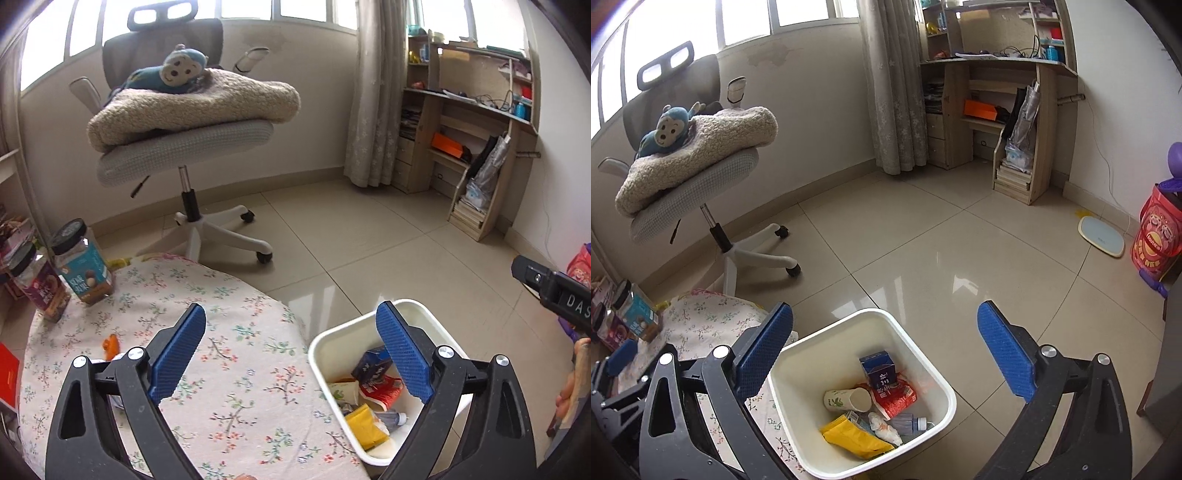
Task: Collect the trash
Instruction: 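Move both tools back over the table toward the crumpled paper and peel, then grasp the crumpled white paper with left tool while right tool grasps the orange peel, then lift the white paper and orange peel and carry them toward the bin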
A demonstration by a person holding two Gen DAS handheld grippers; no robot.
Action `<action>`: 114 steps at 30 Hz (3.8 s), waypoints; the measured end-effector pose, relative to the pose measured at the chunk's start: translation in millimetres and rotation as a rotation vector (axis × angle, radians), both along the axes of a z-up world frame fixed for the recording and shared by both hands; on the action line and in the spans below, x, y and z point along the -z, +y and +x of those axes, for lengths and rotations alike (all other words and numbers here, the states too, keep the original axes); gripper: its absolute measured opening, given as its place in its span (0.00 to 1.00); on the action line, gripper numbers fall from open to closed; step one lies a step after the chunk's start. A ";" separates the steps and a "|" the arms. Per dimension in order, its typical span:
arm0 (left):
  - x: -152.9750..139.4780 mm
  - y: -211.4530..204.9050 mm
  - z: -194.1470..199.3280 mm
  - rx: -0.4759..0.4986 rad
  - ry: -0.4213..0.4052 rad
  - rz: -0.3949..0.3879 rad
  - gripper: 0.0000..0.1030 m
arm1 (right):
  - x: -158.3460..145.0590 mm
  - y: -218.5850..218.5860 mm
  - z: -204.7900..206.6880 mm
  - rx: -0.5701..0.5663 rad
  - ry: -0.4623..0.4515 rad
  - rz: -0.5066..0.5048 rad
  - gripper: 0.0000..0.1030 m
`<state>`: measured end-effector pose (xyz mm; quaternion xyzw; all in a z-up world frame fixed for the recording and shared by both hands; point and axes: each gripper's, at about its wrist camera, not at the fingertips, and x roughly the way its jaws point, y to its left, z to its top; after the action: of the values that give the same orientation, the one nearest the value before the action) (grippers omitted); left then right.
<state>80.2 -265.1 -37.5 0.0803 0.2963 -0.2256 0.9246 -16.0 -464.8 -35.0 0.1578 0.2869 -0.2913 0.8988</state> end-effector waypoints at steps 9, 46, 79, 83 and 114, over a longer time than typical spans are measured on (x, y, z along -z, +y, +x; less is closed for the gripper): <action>0.5 64.1 10.8 -0.147 -0.031 0.002 0.91 | 2.6 64.7 31.4 -0.078 0.012 -0.047 0.93; 77.5 295.9 99.2 -0.555 0.332 -0.129 0.51 | 89.0 254.8 180.2 -0.532 0.318 0.088 0.93; 37.6 380.3 84.0 -0.684 0.185 -0.158 0.51 | 107.6 373.5 237.0 -0.779 0.297 0.144 0.16; 28.6 368.6 73.5 -0.660 0.150 -0.132 0.51 | 73.6 363.9 210.7 -0.810 0.237 0.118 0.16; -1.4 246.1 24.6 -0.412 -0.003 -0.038 0.51 | 9.7 246.6 110.7 -0.683 0.019 0.074 0.16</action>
<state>104.9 -19.0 -36.2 0.0009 0.3008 -0.0370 0.9530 94.7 -218.3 -44.7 0.0826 0.3419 0.0358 0.9354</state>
